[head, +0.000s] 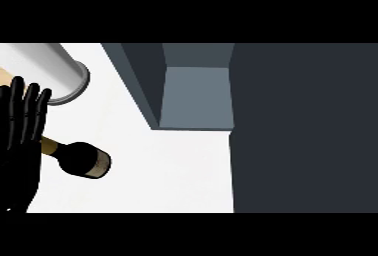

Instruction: Pick up the wine, place it into the cabinet and close the cabinet

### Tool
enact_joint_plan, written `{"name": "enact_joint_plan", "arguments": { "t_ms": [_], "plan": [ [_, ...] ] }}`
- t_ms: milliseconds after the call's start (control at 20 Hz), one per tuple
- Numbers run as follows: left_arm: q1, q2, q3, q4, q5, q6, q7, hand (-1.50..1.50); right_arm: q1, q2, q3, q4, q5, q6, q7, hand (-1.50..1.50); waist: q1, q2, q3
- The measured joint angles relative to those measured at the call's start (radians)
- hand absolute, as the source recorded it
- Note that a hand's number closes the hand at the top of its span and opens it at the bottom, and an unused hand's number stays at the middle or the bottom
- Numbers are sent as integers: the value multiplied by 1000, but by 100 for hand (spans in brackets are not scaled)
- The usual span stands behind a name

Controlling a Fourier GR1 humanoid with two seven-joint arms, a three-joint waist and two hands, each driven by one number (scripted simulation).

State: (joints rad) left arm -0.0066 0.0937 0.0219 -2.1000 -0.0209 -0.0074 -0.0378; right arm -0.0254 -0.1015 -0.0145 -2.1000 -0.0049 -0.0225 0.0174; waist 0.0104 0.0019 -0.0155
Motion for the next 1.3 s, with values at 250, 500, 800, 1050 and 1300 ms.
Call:
{"name": "enact_joint_plan", "arguments": {
  "t_ms": [250, 500, 800, 1050, 1300],
  "plan": [
    [-44, 1, 138, 43, -105, 155, 46, -150, 31, -2, 4, -42, -6, 13, -17, -150, -13, -1, 12],
    [-91, -56, 242, 100, -65, 371, 133, -150, 101, -30, 58, -62, -116, 121, 45, -150, -20, -1, 14],
    [-236, -81, 253, 199, -86, 540, 208, -150, 158, -74, 43, -130, -247, 200, 138, -150, -23, -2, 15],
    [-292, -77, 228, 241, -107, 618, 237, -150, 193, -80, 18, -212, -304, 219, 210, -150, -18, -2, 16],
    [-324, -72, 182, 262, -144, 680, 257, -150, 209, -73, 5, -259, -317, 238, 247, -150, -16, -3, 16]
  ]
}}
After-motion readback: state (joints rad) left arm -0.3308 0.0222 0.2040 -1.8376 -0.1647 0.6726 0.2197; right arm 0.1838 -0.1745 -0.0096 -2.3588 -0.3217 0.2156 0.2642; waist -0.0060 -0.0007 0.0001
